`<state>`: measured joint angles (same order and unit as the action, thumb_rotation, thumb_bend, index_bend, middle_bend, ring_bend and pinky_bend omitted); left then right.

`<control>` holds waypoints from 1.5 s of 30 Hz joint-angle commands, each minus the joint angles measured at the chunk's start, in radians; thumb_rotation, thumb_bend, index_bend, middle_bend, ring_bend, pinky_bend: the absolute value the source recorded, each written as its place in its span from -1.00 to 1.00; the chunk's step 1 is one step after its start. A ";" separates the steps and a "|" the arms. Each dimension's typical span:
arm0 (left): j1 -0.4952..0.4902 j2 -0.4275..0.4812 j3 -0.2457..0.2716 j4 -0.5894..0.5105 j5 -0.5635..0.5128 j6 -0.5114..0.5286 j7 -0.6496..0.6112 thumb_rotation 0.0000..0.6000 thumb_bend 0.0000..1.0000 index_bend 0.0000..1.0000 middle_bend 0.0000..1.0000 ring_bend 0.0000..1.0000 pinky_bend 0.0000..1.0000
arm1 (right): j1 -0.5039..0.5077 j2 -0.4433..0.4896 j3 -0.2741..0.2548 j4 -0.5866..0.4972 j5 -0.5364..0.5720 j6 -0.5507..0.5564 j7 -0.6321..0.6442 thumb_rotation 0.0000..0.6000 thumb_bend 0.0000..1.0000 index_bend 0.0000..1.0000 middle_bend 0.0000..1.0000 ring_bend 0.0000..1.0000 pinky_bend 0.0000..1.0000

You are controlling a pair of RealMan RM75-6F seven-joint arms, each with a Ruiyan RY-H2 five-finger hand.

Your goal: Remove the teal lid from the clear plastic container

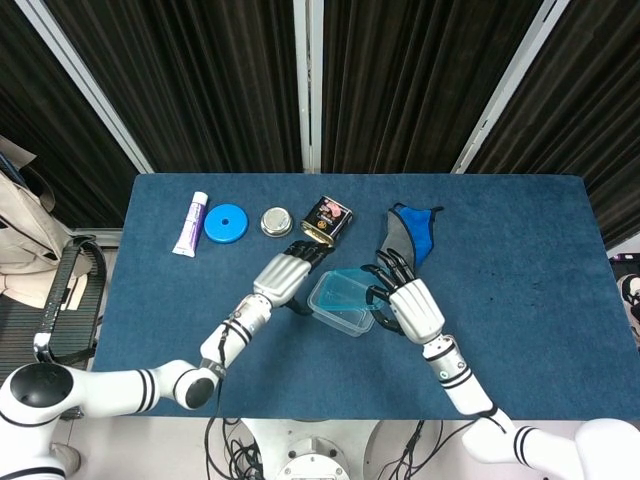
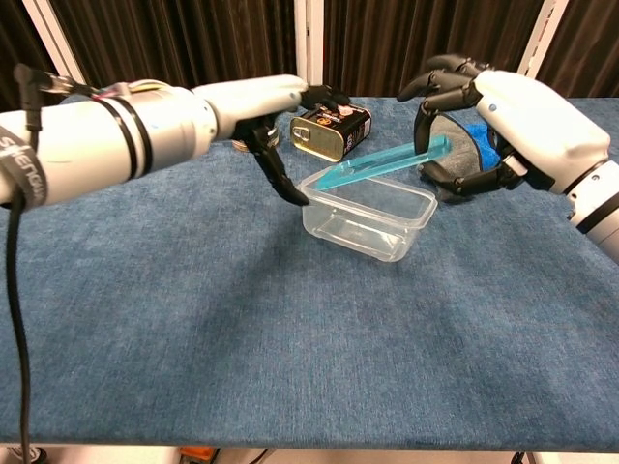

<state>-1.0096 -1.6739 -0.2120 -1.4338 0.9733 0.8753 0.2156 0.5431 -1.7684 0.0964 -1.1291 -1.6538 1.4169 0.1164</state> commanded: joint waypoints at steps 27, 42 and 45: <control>0.285 0.212 0.031 0.029 0.116 0.188 -0.212 1.00 -0.95 -1.00 -0.96 -1.00 -0.96 | -0.159 0.230 0.020 -0.033 0.080 0.144 -0.018 1.00 -0.19 0.32 -0.56 -1.00 -1.00; 0.433 0.302 0.086 -0.018 0.181 0.261 -0.251 1.00 -0.95 -1.00 -0.96 -1.00 -0.97 | -0.250 0.340 -0.114 -0.122 0.130 -0.033 -0.066 1.00 -0.93 -1.00 -1.00 -1.00 -1.00; 0.448 0.323 0.092 -0.038 0.196 0.262 -0.255 1.00 -0.95 -1.00 -0.96 -1.00 -0.97 | -0.256 0.445 -0.134 -0.272 0.164 -0.094 -0.143 1.00 -1.00 -1.00 -1.00 -1.00 -1.00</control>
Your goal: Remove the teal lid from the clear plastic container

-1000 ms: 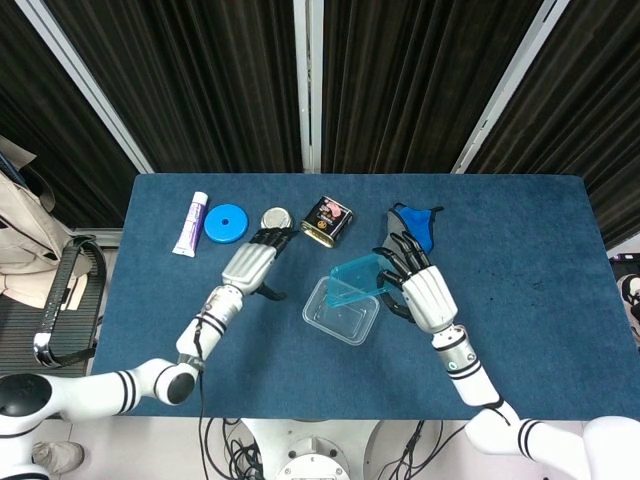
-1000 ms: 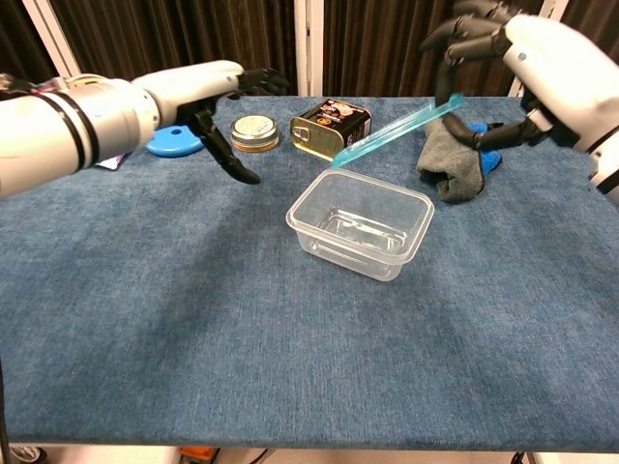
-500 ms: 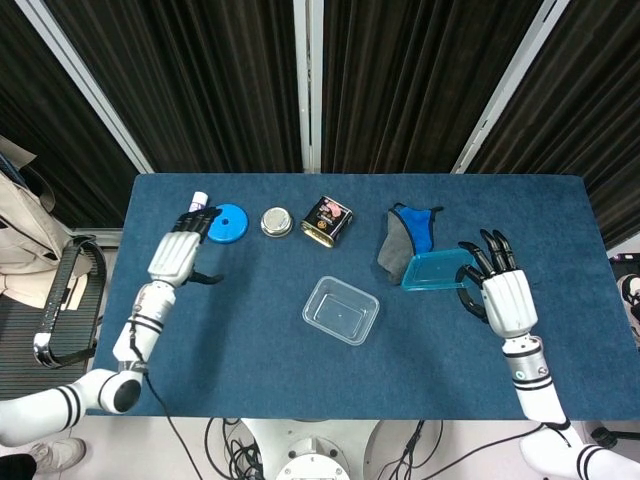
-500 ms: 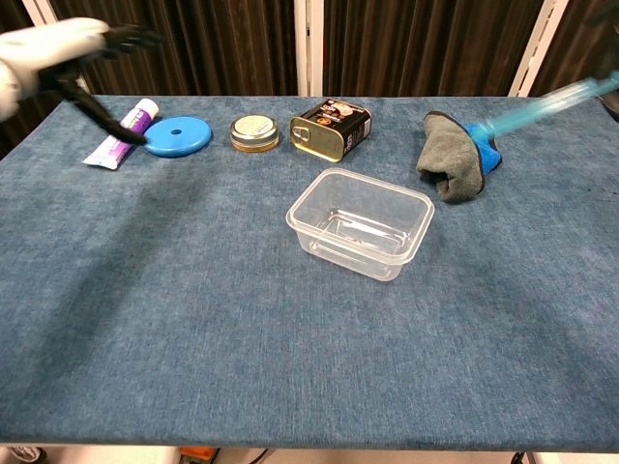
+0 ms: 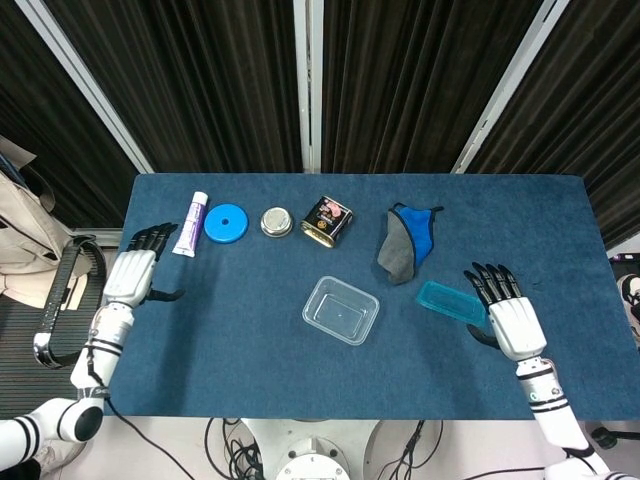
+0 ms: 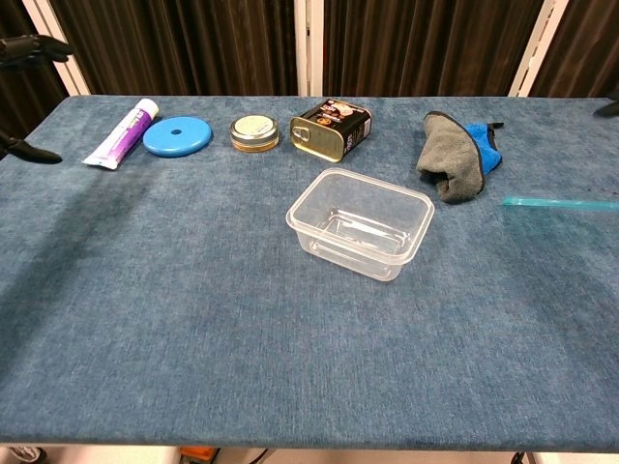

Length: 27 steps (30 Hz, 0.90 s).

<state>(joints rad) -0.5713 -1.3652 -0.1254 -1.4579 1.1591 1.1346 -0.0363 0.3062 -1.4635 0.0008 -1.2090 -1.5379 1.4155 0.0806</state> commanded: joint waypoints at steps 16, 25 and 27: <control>0.205 0.163 0.029 -0.033 0.116 0.276 0.053 1.00 -0.96 -0.85 -0.88 -1.00 -0.97 | -0.137 0.381 -0.001 -0.415 0.052 0.090 0.020 1.00 -0.61 -0.80 -0.68 -0.99 -0.83; 0.367 0.225 0.125 -0.131 0.190 0.412 0.082 1.00 -0.96 -0.83 -0.87 -1.00 -0.99 | -0.232 0.405 -0.034 -0.371 0.000 0.184 0.116 1.00 -0.58 -0.85 -0.85 -1.00 -0.91; 0.399 0.230 0.137 -0.158 0.198 0.439 0.073 1.00 -0.96 -0.83 -0.87 -1.00 -0.99 | -0.250 0.404 -0.042 -0.367 -0.014 0.202 0.125 1.00 -0.58 -0.87 -0.87 -1.00 -0.95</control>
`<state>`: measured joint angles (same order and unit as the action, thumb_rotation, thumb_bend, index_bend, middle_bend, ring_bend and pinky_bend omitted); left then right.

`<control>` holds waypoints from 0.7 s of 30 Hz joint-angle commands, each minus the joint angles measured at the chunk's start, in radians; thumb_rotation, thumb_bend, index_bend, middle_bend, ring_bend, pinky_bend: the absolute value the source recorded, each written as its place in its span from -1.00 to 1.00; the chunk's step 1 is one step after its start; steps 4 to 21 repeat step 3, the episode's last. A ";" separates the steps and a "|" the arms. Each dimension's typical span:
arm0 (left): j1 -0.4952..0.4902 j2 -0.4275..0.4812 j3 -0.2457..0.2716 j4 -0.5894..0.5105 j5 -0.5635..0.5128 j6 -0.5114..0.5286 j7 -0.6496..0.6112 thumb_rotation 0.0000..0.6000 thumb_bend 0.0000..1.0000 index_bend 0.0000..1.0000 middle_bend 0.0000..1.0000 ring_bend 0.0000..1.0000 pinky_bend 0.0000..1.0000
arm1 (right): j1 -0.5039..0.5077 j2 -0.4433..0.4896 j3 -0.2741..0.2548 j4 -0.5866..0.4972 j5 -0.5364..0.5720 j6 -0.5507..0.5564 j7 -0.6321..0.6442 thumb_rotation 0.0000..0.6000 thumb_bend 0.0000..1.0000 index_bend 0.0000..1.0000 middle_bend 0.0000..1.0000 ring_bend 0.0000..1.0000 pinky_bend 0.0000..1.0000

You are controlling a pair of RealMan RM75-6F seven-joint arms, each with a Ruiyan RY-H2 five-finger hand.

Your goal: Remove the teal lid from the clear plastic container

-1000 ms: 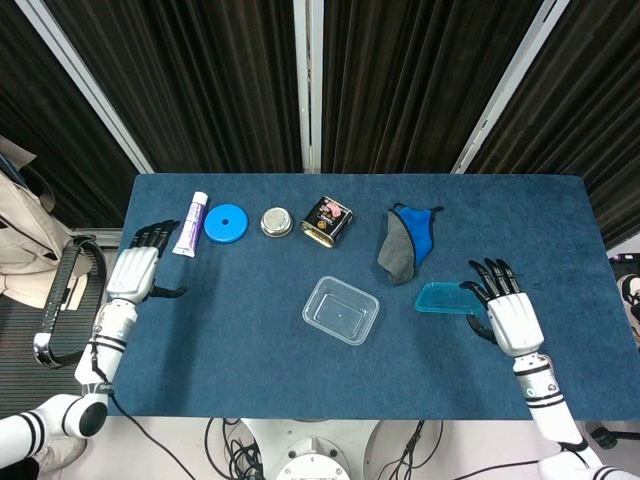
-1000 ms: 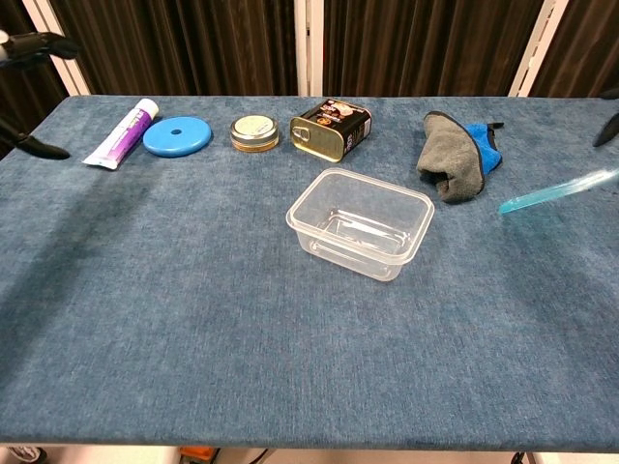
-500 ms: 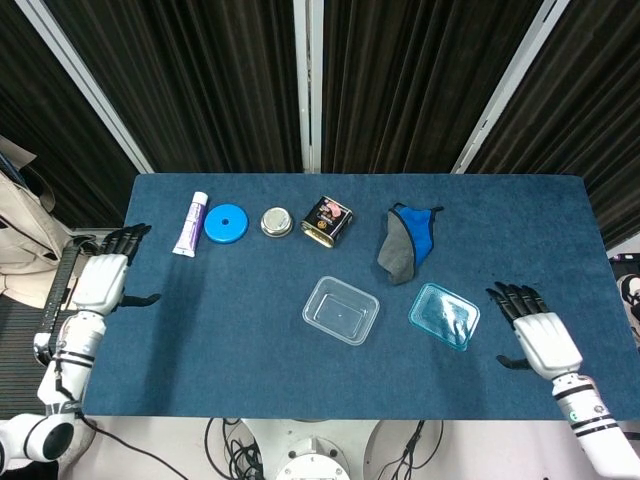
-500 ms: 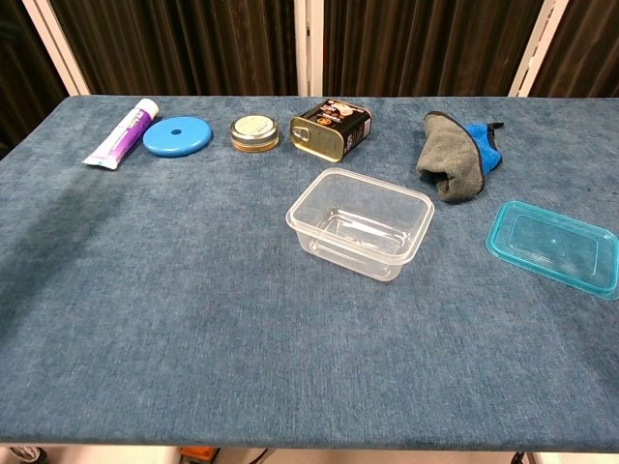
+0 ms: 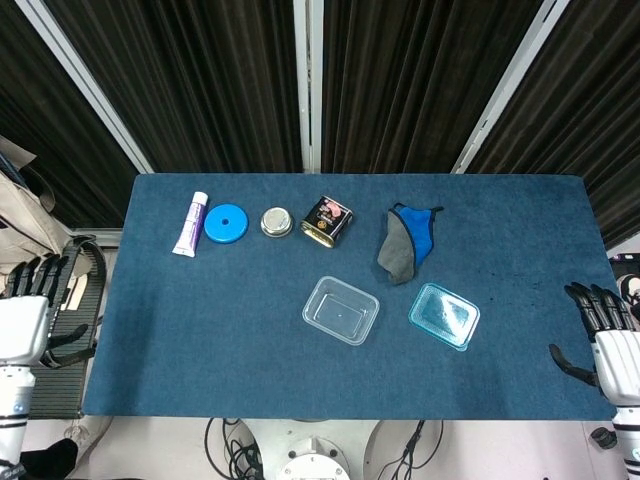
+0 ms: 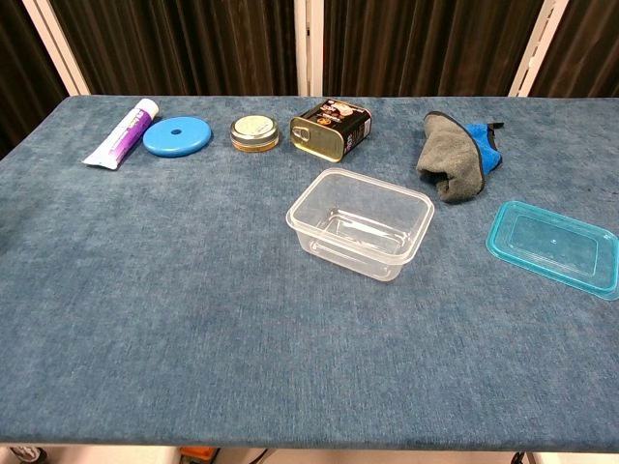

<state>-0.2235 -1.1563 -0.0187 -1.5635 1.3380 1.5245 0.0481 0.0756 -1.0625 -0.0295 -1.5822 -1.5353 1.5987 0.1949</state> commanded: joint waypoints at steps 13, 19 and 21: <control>0.101 0.019 0.044 -0.086 0.033 0.094 -0.015 1.00 -0.96 -0.83 -0.87 -1.00 -0.99 | -0.044 -0.004 -0.021 0.011 -0.039 0.043 0.016 1.00 -0.58 -0.88 -0.88 -1.00 -0.99; 0.101 0.019 0.044 -0.086 0.033 0.094 -0.015 1.00 -0.96 -0.83 -0.87 -1.00 -0.99 | -0.044 -0.004 -0.021 0.011 -0.039 0.043 0.016 1.00 -0.58 -0.88 -0.88 -1.00 -0.99; 0.101 0.019 0.044 -0.086 0.033 0.094 -0.015 1.00 -0.96 -0.83 -0.87 -1.00 -0.99 | -0.044 -0.004 -0.021 0.011 -0.039 0.043 0.016 1.00 -0.58 -0.88 -0.88 -1.00 -0.99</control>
